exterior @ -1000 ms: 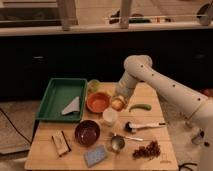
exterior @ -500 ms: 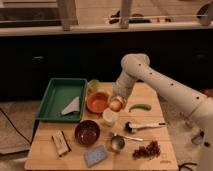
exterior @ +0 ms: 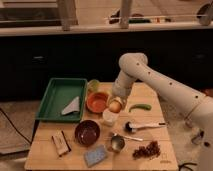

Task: Place apple in paper cup

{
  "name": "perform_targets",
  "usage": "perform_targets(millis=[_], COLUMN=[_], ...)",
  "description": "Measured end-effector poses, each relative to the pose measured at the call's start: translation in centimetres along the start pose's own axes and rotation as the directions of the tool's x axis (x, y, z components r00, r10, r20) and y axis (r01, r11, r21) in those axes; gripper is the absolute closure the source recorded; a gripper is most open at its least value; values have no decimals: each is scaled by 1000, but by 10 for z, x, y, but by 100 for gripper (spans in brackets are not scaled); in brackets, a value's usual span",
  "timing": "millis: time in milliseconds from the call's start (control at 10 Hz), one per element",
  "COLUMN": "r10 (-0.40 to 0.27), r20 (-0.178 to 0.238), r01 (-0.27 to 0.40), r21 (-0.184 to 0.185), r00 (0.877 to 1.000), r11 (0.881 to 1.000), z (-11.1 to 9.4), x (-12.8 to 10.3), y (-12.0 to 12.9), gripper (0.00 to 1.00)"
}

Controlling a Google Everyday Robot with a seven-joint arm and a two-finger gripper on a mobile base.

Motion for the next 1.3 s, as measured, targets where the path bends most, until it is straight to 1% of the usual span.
perform_targets(millis=[200,300,400,500,1300], r10=[-6,-9,-10,-13,-25], r20=[2,2,3,3,8], r01=[6,9,10,13,25], r21=[-7,-9,-10,-11,-19], r00=[1000,1000,1000,1000,1000], r11=[1000,1000,1000,1000,1000], z=[-1,-1,-1,-2,-3], x=[-1,-2,-2,-3,-1], y=[1,1,1,1,-2], gripper=[40,28,22,20,20])
